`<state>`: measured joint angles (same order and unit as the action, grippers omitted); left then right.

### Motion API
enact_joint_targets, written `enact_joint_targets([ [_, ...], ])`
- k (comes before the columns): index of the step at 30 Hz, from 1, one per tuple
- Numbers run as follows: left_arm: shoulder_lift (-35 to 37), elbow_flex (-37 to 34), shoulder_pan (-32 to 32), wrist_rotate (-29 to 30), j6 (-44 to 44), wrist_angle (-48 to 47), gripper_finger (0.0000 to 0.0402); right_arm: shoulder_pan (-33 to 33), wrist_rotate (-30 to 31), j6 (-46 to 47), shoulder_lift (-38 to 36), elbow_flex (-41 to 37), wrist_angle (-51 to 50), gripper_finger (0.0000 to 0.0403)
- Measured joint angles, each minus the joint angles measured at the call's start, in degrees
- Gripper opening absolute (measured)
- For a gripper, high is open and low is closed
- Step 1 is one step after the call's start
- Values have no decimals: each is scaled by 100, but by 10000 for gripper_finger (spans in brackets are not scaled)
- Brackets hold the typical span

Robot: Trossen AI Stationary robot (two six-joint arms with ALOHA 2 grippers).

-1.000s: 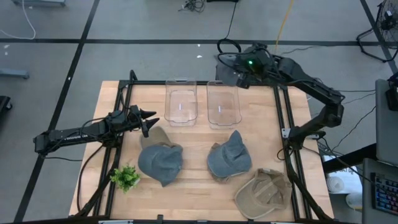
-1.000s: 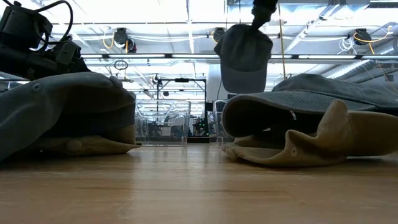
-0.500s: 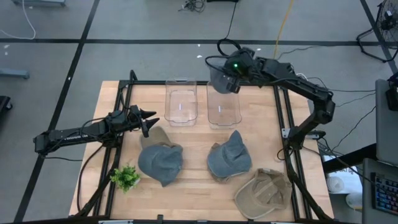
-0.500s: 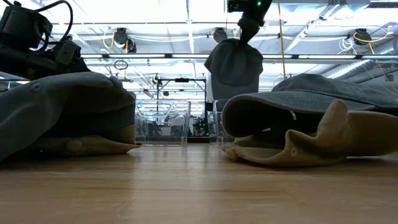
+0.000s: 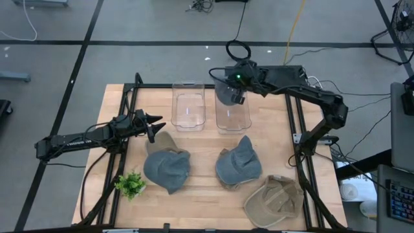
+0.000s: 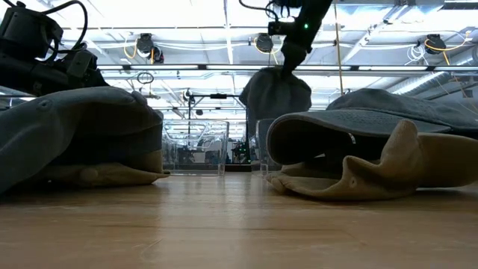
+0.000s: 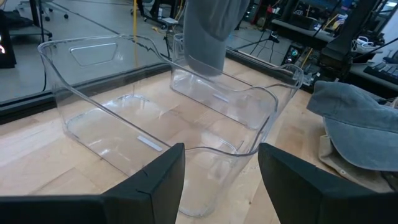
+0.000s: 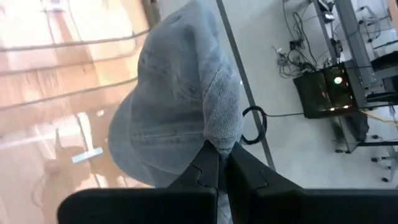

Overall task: Pick & Place hat
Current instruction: Put the top right blue cap into the right transparent bin

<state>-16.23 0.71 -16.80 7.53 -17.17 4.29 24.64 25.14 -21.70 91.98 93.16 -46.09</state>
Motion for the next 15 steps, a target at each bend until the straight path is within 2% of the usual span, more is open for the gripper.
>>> enact_joint_targets([
  [10,0,1,1,0,0,0,214,243,-273,-108,8,-810,605,0],
  [15,0,2,0,0,0,0,214,363,-277,-884,0,-1334,1471,0],
])
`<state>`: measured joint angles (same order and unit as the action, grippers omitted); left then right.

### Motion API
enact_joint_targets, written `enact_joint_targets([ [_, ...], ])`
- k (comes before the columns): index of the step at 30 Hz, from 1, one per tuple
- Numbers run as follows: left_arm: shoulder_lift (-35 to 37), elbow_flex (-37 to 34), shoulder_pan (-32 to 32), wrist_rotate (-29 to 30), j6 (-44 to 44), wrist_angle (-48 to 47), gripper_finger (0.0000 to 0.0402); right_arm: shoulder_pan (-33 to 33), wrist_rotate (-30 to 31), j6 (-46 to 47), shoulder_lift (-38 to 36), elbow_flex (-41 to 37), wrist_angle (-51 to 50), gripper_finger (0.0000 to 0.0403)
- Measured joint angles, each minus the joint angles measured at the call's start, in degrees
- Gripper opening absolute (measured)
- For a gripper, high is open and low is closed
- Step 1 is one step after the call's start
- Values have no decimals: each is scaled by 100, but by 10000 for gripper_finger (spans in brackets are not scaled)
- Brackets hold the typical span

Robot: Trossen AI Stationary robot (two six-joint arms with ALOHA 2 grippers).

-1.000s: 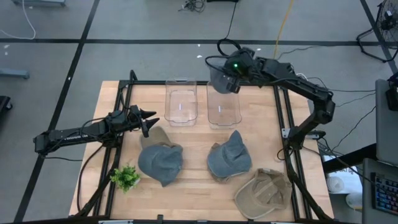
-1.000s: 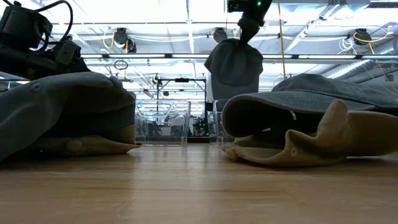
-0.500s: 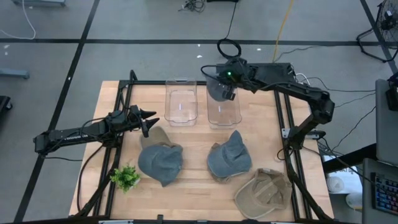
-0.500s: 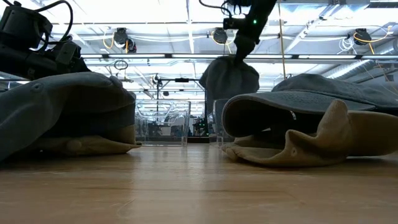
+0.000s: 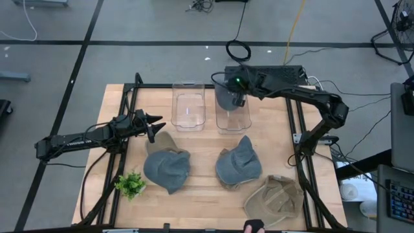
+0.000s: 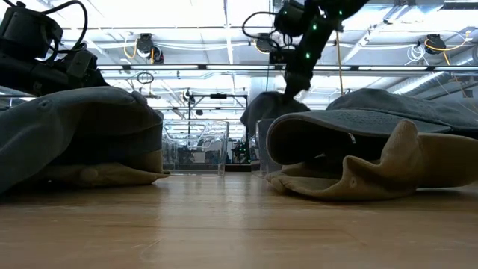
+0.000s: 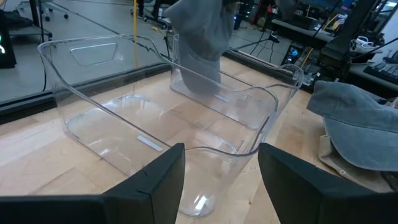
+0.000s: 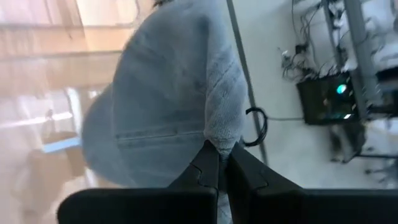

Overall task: Pick & Place hat
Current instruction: Put the top right blue cap into the right transparent bin, then put the right blue cap into the right transparent bin

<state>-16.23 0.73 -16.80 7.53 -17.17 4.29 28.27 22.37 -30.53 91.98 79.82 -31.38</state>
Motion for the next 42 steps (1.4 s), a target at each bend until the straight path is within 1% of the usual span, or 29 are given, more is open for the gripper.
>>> enact_joint_targets([
  [3,0,-2,2,0,0,0,214,28,-6,-478,0,-371,554,9],
  [7,0,0,0,0,0,0,214,28,-4,-953,4,-712,1051,37],
  [12,0,-2,0,0,0,0,214,-16,29,-1199,-3,-783,1148,86],
  [17,0,0,1,0,0,0,214,-121,44,-1083,-338,-777,1258,135],
  [20,0,-2,0,0,0,-2,214,-188,39,-1087,-580,-790,1147,158],
  [26,0,-2,1,0,0,0,214,-271,39,-991,-981,-785,1181,190],
  [30,0,-2,0,0,0,0,214,-324,53,-662,-1241,-785,1238,205],
  [35,0,0,0,0,0,0,214,-442,361,-462,-1573,-785,1366,218],
  [38,0,0,0,0,0,2,214,-558,716,-454,-1764,-785,1410,221],
  [42,0,-1,0,0,0,6,214,-748,1356,-338,-1994,-783,1477,222],
])
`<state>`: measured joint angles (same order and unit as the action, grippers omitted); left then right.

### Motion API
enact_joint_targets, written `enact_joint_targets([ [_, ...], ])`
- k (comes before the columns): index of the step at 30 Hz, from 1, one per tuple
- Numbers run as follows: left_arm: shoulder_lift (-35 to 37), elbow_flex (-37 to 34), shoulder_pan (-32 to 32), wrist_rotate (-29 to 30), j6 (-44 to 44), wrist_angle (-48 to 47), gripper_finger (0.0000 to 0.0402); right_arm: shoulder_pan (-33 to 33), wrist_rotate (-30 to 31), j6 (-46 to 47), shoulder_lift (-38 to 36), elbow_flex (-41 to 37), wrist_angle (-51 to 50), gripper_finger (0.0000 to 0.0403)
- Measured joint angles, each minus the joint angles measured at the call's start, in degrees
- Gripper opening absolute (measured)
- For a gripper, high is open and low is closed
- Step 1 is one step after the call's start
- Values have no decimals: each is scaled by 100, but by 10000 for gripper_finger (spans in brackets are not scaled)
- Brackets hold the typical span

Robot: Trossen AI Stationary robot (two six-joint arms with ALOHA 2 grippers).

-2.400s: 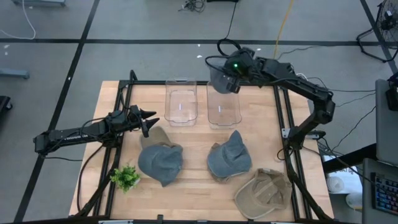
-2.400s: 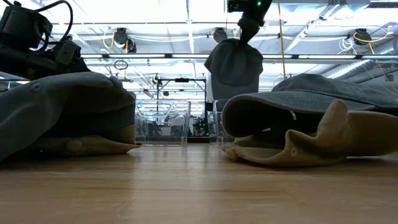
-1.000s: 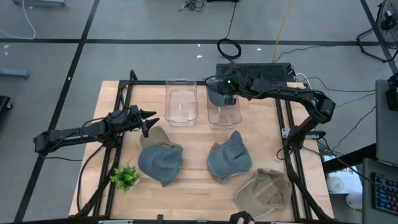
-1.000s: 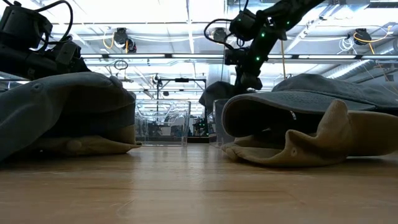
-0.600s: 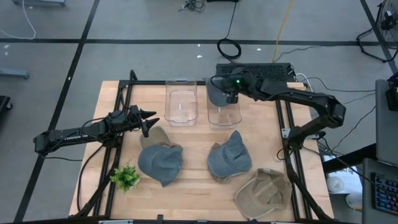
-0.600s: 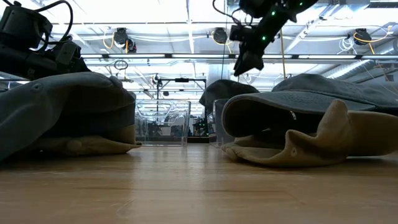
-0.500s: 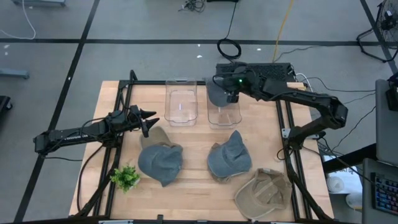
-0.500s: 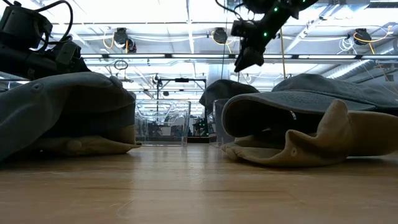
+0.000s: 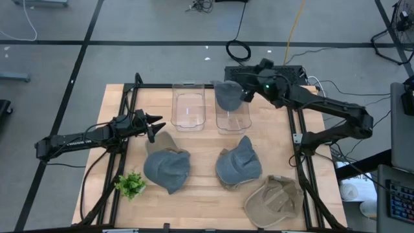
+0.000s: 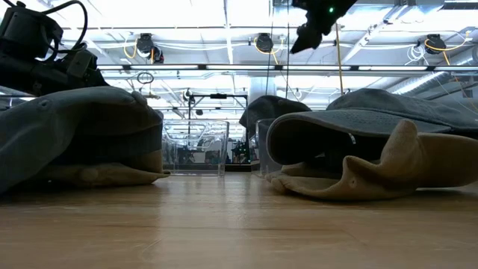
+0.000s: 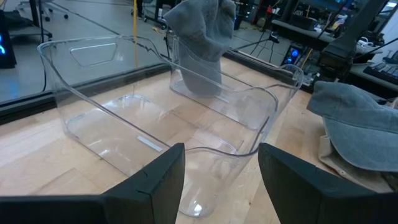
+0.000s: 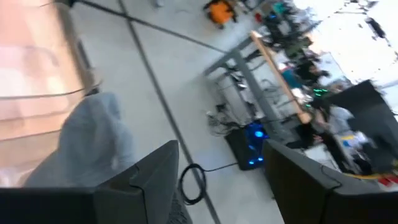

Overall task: Pick & Place hat
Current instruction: Put the right blue cap into the right transparent bin

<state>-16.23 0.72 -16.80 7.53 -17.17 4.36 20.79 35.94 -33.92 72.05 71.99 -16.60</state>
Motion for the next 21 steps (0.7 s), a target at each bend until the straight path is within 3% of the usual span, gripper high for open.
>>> enact_joint_targets([
  [12,0,0,0,0,0,-2,214,-734,2363,-384,-386,2,341,222],
  [18,0,-1,1,0,0,-2,214,-1477,3523,-400,-391,57,584,222],
  [21,0,-1,0,0,0,-2,214,-1970,3723,-211,-391,206,590,222],
])
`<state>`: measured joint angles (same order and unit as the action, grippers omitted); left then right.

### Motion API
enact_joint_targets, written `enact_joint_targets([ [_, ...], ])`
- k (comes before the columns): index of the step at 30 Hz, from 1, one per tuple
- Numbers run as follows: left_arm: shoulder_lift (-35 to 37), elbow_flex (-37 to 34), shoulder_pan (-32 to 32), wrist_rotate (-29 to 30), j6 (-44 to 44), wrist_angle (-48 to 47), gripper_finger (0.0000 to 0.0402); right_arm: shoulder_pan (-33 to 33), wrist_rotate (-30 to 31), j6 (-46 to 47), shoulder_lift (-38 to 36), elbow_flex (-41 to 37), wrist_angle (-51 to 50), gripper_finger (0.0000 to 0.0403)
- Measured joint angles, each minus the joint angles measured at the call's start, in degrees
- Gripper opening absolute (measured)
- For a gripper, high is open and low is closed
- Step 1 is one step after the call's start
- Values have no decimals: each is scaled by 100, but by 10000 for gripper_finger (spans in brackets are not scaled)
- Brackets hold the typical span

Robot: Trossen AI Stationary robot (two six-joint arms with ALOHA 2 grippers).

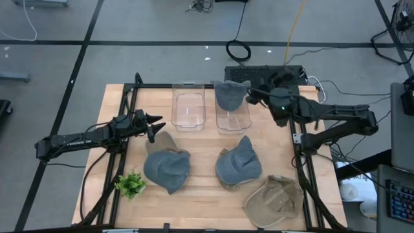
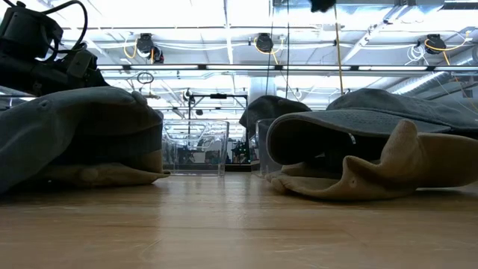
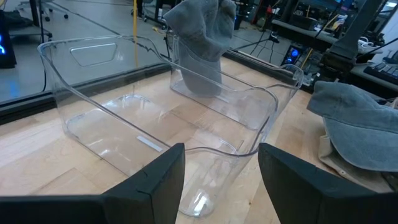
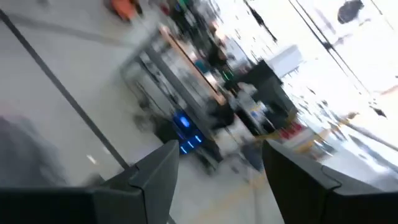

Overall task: Pick & Place hat
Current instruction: Put the right blue cap into the right transparent bin

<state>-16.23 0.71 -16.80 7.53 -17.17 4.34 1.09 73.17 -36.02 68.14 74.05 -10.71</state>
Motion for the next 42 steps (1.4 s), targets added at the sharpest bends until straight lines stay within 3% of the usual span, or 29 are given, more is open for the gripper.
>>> enact_joint_targets([
  [4,0,0,1,0,0,0,214,-596,-606,260,-2,256,-6,222],
  [7,0,0,0,0,0,0,214,-915,-642,271,55,404,-19,222],
  [12,0,0,2,0,0,0,214,-1468,-1327,244,71,607,-27,222],
  [23,0,0,1,0,0,2,214,-2652,-2128,642,424,1150,-82,222],
  [34,2,0,1,0,0,9,214,-3115,-3432,2858,1080,2266,-1207,222],
  [42,0,0,0,0,0,13,214,-3245,-3437,4290,1832,3291,-1843,222],
])
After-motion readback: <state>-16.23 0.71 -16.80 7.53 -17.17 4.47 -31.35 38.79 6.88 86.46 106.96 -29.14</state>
